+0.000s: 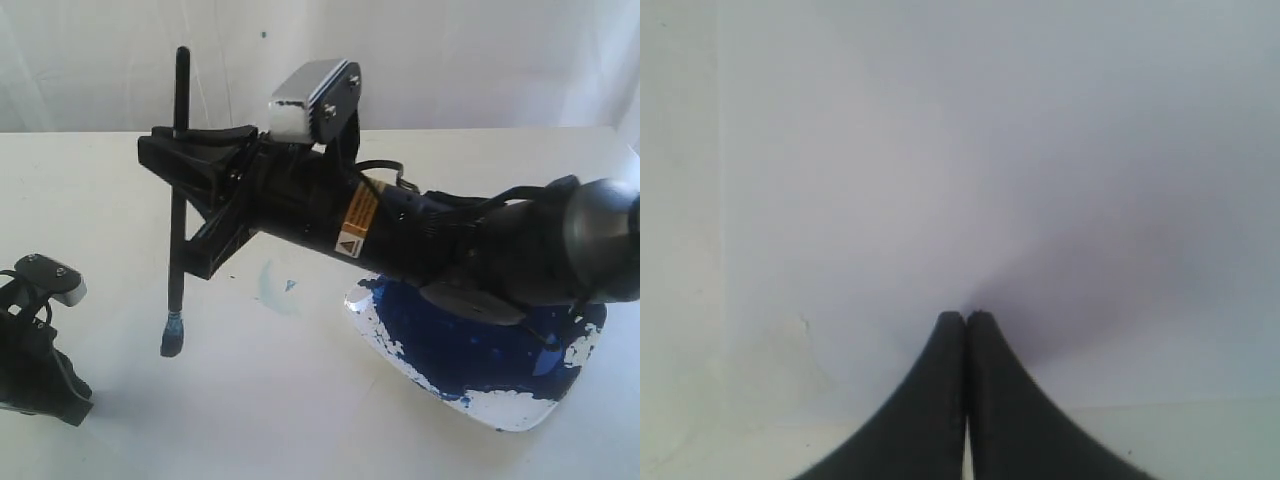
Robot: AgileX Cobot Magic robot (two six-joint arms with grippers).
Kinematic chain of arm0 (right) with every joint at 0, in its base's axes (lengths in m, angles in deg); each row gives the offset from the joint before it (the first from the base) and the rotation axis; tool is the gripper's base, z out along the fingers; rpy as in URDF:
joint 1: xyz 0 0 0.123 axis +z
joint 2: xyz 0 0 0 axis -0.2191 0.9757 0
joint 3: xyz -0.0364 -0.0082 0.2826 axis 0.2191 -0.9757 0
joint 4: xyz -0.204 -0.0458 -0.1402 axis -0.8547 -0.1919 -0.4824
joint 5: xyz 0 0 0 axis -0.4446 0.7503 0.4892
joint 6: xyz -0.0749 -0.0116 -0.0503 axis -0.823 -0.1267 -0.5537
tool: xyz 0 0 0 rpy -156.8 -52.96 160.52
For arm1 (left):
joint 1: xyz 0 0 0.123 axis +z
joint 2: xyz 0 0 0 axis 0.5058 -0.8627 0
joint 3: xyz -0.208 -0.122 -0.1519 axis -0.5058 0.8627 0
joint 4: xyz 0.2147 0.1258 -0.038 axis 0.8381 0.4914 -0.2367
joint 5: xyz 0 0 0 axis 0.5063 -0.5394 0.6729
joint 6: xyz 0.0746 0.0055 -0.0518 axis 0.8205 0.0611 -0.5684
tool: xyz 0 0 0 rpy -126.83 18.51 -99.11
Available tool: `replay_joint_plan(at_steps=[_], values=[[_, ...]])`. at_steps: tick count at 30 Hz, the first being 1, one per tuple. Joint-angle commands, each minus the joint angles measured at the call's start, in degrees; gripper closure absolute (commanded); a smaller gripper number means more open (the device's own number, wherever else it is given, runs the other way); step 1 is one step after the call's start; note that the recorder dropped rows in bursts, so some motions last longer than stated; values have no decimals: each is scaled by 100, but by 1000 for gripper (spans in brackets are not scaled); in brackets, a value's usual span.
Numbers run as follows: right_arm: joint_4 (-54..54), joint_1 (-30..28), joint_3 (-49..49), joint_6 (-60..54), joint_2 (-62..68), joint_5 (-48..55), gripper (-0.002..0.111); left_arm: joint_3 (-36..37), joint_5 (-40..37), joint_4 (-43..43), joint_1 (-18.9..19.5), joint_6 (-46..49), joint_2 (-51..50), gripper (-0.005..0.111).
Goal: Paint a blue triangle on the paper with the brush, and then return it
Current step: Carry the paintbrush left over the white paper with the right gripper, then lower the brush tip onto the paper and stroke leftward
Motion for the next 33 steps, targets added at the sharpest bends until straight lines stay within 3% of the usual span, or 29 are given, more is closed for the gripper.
replay_joint_plan(at_steps=[1,33], values=[[74,62,190,-37,339,-64,108,37,-65,-54,-12,4,-3,107],[61,213,340,-133,629,-79,108,37,-65,-54,-12,4,-3,107]])
